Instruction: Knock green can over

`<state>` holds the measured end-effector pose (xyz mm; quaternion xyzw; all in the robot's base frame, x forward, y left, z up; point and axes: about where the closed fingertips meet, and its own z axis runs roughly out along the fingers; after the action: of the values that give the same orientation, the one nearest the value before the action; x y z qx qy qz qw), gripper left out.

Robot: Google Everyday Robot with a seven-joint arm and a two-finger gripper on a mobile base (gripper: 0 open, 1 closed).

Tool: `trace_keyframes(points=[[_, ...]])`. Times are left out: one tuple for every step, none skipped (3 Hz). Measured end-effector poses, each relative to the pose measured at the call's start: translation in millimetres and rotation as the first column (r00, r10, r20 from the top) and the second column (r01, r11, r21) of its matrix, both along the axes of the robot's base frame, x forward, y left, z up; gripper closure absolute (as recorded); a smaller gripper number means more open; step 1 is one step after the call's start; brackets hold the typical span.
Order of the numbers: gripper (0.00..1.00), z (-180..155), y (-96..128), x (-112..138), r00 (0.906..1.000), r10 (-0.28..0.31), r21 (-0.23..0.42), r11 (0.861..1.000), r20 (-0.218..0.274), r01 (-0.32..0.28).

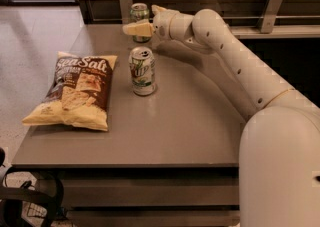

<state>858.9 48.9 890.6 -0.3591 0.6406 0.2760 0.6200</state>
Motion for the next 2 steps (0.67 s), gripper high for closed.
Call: trace_keyframes(points=[[0.40, -0.5, 2.8, -0.4, 1.0000, 0.004, 0.001, 1.000, -0.001, -0.004], [0.64, -1.2, 6.5, -0.8, 1.0000, 0.008, 0.001, 1.000, -0.002, -0.008]])
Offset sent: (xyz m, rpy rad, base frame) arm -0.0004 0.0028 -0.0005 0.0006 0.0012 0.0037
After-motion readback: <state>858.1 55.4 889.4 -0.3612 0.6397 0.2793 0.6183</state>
